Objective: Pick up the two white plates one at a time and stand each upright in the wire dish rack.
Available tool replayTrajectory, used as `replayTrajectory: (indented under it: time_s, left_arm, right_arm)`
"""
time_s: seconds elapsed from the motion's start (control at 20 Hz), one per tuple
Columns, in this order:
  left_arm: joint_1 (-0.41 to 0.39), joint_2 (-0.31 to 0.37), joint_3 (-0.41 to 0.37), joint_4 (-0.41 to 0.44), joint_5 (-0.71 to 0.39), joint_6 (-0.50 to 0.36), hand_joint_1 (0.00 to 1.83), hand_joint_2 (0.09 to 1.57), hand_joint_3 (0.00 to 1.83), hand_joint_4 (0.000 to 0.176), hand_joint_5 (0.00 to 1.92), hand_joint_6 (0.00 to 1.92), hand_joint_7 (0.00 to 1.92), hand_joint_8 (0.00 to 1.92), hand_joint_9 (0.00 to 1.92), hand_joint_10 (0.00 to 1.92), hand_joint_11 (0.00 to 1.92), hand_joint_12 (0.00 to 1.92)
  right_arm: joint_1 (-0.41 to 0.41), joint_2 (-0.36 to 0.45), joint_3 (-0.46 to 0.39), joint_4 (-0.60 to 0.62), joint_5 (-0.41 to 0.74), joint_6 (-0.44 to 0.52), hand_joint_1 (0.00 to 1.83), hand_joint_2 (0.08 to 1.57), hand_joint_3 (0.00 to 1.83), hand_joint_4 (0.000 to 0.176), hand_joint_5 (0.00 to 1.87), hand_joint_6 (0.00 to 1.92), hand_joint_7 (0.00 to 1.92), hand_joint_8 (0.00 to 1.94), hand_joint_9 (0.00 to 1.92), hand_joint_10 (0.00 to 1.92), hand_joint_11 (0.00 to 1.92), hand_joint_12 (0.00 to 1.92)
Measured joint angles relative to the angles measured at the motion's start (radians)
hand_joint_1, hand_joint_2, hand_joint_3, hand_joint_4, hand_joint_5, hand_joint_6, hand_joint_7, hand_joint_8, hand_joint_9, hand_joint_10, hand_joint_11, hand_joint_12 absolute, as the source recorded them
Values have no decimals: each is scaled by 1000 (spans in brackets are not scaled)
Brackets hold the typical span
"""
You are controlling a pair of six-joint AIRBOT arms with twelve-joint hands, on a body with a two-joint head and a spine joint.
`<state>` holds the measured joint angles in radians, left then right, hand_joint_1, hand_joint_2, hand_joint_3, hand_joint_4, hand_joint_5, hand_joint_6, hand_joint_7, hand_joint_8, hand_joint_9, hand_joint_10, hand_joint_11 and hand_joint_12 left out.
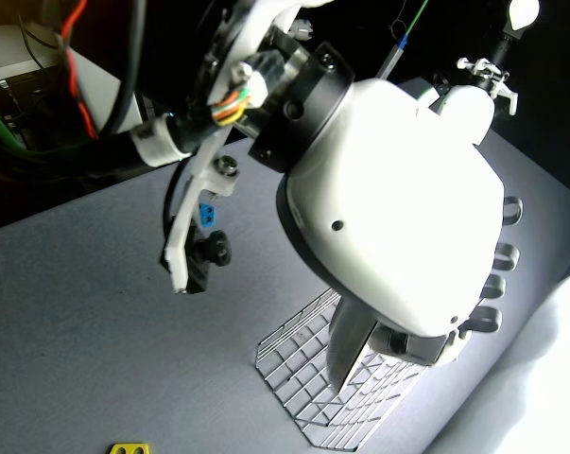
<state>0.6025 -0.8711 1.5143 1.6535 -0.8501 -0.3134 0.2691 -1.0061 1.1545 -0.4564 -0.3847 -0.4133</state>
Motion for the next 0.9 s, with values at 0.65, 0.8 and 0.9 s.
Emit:
replayTrajectory:
  time_s: [0.65,0.8,0.9]
  left_arm:
    - [0,-10,11,5,3,0,0,1130,0,0,58,1,65,1,27,1,0,0]
    - [0,-11,11,5,4,0,0,1134,0,0,67,5,70,3,32,3,2,1]
    - [0,-11,11,5,4,0,0,1139,3,0,83,10,87,9,49,9,14,6]
  right_arm:
    - [-100,-93,125,0,69,-2,1225,1091,2,30,1023,957,1061,818,1223,4,809,922]
    - [-122,-113,147,-2,87,-3,1225,1091,1,31,1022,961,1062,817,1226,5,810,922]
    - [-125,-122,156,-1,88,-3,1225,1093,1,29,1024,960,1057,821,1221,3,809,923]
